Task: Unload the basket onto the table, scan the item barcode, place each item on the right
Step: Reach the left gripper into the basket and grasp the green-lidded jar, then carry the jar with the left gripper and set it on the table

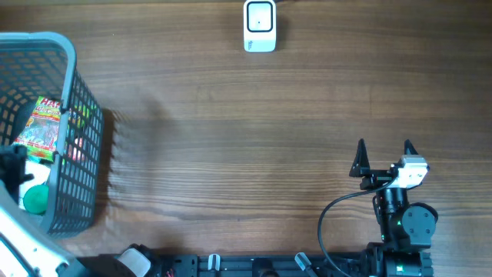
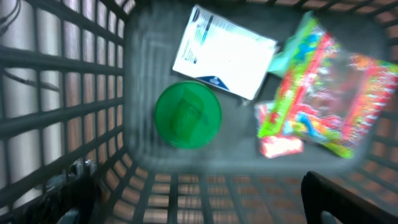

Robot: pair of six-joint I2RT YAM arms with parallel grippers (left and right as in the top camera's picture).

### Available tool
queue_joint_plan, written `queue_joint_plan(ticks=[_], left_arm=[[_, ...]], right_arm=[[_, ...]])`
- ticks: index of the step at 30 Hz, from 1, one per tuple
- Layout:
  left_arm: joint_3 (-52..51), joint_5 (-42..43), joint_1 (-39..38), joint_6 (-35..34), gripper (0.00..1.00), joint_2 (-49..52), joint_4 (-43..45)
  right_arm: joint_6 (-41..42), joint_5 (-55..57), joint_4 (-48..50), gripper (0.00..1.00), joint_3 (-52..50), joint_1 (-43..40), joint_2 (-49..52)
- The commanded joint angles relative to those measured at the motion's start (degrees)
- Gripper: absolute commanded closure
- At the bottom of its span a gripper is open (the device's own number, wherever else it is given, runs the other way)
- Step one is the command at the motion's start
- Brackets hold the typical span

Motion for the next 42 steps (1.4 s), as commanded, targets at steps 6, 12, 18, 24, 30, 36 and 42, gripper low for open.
queue_joint_plan(ticks=[6,12,18,24,30,36,42], left_arm=[[-15.17,0.48,0.35,1.86,0.00,0.46,12.39],[-15.19,0.24,0.37,1.88,0.00,4.52,15.19],[-15.19,0.28,0.37,1.88,0.00,15.82,18.51],[-17.14,-0.04,0.35,2.08,0.03,20.02,20.59],[-18.27,-0.13,0.31,3.58,0.36,17.88,20.44],[-3.39,0.98,0.31,4.15,0.43,7.21,9.42],[13.11,29.11,-3.17,6.38,0.40,-7.43,5.90]], right_arm=[[-0.50,-0.92,0.15,0.00,-0.07,0.17,-0.57],[-0.48,-0.92,0.15,0.00,-0.07,0.17,-0.57],[-0.50,-0.92,0.15,0.00,-0.07,0.17,-0.57],[-0.48,-0.92,0.15,0.00,-0.07,0.17,-0.57],[-0.50,-0.92,0.15,0.00,-0.07,0.17,-0.57],[-0.50,-0.92,0.15,0.00,-0.07,0.17,-0.57],[-0.50,-0.92,0.15,0.00,-0.07,0.17,-0.57]])
